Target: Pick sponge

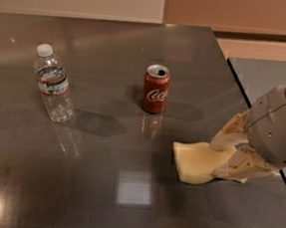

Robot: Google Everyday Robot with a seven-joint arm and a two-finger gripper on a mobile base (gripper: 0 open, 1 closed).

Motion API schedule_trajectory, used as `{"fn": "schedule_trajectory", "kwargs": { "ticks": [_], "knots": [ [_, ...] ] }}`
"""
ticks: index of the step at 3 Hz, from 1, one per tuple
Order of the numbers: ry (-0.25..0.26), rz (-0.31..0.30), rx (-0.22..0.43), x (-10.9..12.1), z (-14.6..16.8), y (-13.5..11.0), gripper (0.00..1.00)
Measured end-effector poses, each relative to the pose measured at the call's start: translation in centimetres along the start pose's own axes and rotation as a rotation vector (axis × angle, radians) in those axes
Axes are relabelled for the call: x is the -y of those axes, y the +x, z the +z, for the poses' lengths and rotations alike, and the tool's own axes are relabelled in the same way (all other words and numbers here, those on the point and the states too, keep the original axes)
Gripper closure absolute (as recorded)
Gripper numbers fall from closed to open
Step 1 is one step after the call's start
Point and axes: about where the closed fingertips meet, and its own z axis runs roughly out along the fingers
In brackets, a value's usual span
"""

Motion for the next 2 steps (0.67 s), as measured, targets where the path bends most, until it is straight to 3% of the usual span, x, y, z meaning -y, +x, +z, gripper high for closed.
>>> {"fn": "schedule_trajectory", "kwargs": {
  "ticks": [1, 2],
  "knots": [
    [0.052, -0.007, 0.029, 2.03, -3.92, -1.49, 1.0],
    [0.052, -0.007, 0.029, 2.03, -3.93, -1.5, 1.0]
  ]
}}
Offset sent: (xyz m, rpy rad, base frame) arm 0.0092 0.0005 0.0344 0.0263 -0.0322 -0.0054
